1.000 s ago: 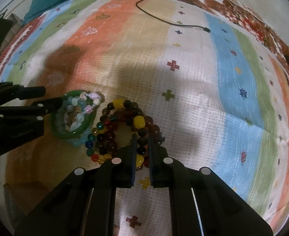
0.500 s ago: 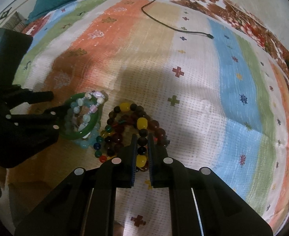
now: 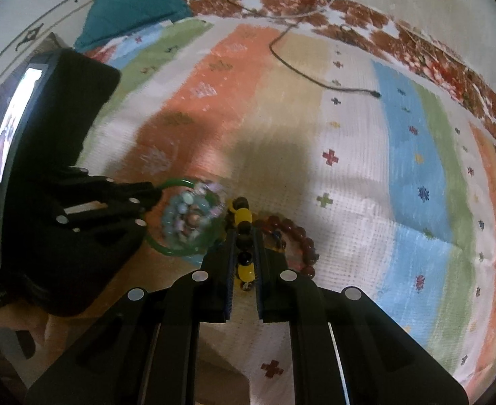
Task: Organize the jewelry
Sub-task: 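Lift the yellow-and-black bracelet with the right gripper while the left gripper grasps the green jade bangle, then carry both pieces over the silver tin and open both grippers to drop them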
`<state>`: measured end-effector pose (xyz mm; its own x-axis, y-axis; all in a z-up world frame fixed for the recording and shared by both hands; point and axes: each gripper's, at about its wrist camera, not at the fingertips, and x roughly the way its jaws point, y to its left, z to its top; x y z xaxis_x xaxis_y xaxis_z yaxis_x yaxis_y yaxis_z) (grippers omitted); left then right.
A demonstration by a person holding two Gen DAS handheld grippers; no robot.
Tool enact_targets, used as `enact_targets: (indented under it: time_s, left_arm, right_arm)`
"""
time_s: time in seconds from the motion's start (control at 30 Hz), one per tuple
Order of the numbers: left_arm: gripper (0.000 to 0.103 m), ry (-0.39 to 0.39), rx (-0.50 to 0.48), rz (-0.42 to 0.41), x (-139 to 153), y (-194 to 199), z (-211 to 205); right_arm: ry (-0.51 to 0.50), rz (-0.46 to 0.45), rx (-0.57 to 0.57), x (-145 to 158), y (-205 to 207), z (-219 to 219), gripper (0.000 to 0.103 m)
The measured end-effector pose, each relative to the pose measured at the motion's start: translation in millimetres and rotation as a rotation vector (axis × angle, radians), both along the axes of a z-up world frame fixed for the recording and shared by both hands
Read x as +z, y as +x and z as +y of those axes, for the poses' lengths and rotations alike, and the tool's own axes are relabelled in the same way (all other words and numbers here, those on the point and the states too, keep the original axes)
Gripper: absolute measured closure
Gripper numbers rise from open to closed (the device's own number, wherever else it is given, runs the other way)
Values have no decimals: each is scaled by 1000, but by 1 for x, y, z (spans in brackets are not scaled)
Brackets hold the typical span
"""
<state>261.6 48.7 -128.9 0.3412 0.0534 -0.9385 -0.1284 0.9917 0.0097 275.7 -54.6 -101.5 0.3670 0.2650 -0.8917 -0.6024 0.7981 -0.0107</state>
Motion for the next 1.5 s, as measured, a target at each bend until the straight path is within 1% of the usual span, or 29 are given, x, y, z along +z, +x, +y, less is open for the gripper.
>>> enact_targets:
  time_s: [0.27,0.53,0.87,1.1,1.5]
  left_arm:
    - [96,2,9,-32,18,-10,1]
    - [96,-9,13,-73,37,-20,2]
    - [96,-7,23,-90,47,-27,5]
    - [96,-9,25,-109,56,-34,4]
    - [96,-26,22,-155,76,-57,-3]
  right_arm:
    - [17,-30,0,17,-12,-4,92]
    - [64,-57,-1,37,-18,-11,92]
    - [63,-68,-15,42,-23,-22,92]
    - [55,-81,-44,46,-27,-36,92]
    - [40,-113,-86,52,-42,-53,92]
